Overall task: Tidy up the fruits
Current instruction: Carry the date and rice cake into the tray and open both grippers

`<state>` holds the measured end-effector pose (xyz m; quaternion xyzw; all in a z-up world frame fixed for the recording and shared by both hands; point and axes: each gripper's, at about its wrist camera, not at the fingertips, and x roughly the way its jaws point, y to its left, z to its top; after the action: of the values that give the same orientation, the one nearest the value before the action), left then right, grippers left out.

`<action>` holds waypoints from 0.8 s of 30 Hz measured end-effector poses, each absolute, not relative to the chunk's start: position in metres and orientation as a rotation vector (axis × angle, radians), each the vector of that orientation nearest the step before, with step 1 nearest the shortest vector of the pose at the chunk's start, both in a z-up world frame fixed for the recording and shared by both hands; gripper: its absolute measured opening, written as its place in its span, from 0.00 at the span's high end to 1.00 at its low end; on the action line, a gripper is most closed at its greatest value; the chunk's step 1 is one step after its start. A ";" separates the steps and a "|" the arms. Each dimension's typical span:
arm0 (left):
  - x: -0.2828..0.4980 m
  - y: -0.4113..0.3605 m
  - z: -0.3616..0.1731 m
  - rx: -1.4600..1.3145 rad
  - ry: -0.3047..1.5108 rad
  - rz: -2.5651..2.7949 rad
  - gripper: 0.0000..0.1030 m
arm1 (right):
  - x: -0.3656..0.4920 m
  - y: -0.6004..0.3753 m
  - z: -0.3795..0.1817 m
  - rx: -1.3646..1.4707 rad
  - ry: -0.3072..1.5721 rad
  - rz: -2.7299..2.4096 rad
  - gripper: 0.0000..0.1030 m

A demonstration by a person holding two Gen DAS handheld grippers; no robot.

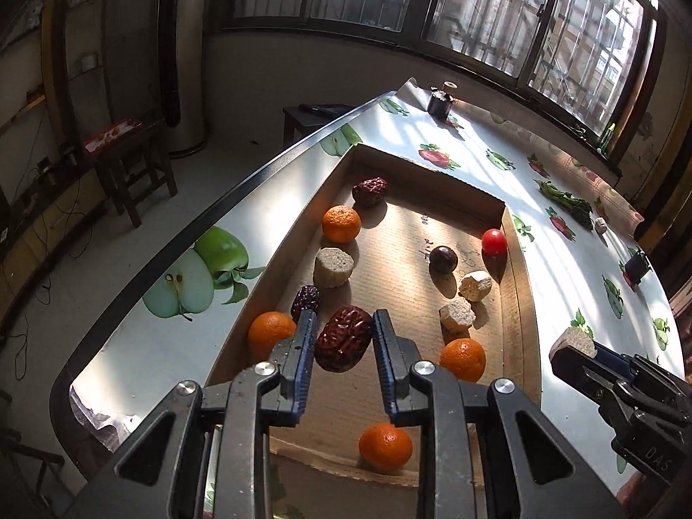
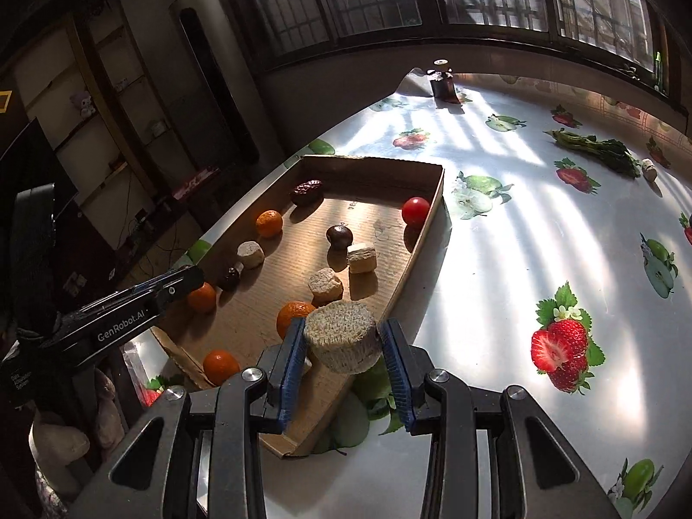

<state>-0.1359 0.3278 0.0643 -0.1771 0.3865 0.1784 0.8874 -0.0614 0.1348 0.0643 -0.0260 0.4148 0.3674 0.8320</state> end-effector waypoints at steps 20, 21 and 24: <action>-0.128 0.335 0.041 -0.393 0.839 0.351 0.75 | 0.017 0.251 0.015 -0.092 1.106 0.902 0.62; -0.128 0.335 0.041 -0.396 0.839 0.351 0.75 | 0.017 0.252 0.014 -0.094 1.112 0.902 0.62; -0.128 0.336 0.040 -0.412 0.837 0.352 0.75 | 0.016 0.250 0.016 -0.092 1.100 0.893 0.59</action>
<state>-0.1275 0.3360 0.0405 -0.1975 0.4013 0.1686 0.8783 0.0160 0.2498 0.0163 -0.0424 0.5050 0.4100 0.7584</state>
